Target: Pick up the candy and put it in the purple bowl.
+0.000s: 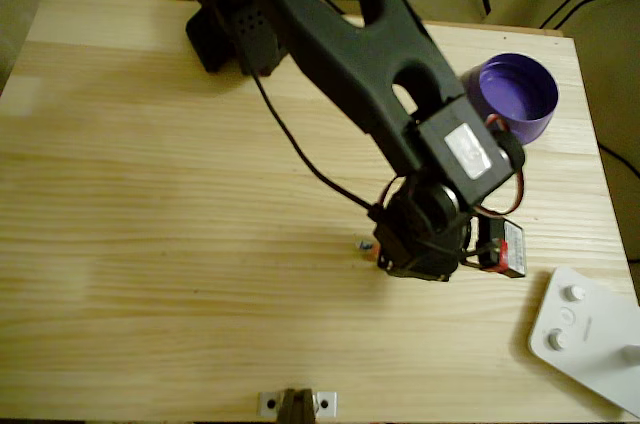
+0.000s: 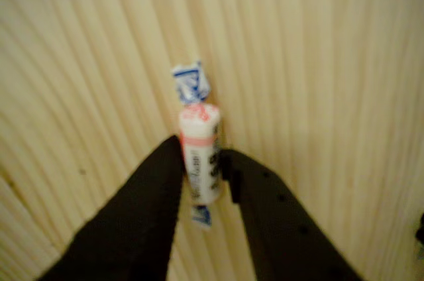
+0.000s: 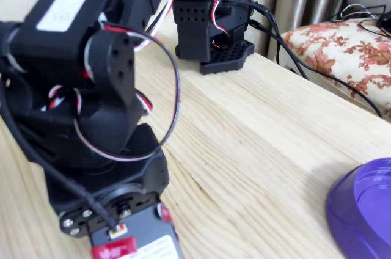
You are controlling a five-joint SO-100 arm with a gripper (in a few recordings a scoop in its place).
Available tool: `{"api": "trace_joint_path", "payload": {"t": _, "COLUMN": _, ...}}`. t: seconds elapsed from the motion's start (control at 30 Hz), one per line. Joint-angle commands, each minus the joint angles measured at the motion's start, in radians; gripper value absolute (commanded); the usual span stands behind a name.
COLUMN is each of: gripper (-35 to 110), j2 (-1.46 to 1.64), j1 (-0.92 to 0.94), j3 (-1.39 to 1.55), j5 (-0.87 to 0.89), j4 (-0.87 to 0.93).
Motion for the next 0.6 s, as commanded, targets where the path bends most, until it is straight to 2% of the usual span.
{"api": "trace_joint_path", "payload": {"t": 0.0, "gripper": 4, "j2": 0.046, "j1": -0.014, "j3": -0.058, "j5": 0.002, "j4": 0.005}}
{"api": "trace_joint_path", "payload": {"t": 0.3, "gripper": 4, "j2": 0.114, "j1": -0.014, "j3": -0.043, "j5": 0.049, "j4": 0.005}}
{"api": "trace_joint_path", "payload": {"t": 0.57, "gripper": 4, "j2": 0.491, "j1": -0.043, "j3": 0.166, "j5": 0.160, "j4": 0.002}}
